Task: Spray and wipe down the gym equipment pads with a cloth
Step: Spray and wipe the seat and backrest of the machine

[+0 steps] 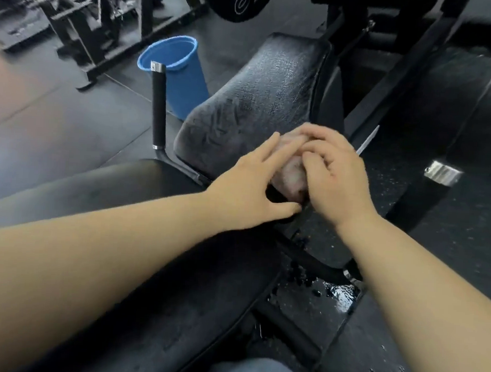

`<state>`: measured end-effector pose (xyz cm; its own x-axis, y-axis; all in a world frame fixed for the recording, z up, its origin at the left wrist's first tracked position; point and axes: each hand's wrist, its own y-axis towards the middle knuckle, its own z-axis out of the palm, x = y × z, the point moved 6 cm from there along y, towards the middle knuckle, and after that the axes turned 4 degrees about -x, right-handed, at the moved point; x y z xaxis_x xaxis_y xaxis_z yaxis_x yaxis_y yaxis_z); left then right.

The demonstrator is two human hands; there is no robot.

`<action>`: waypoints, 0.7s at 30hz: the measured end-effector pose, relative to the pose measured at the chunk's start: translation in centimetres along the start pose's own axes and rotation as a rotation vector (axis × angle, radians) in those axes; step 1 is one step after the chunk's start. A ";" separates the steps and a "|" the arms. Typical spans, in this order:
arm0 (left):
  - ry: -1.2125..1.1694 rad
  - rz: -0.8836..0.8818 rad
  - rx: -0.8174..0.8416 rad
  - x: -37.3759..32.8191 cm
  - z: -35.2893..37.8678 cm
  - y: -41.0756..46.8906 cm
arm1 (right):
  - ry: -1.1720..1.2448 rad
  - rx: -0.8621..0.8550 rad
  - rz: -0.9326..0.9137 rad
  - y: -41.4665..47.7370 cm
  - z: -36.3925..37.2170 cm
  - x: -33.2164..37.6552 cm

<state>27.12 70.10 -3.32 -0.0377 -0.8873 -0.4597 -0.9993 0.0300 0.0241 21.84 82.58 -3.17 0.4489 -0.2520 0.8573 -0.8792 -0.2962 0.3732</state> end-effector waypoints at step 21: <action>0.674 0.418 -0.115 6.3 -2.5 2.1 | 0.198 -0.431 0.392 0.3 2.2 -1.5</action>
<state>24.78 63.43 -3.97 -0.3596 -0.9012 0.2419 -0.8950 0.4064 0.1840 21.28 80.85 -5.11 0.0772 -0.0788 0.9939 -0.9768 0.1936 0.0912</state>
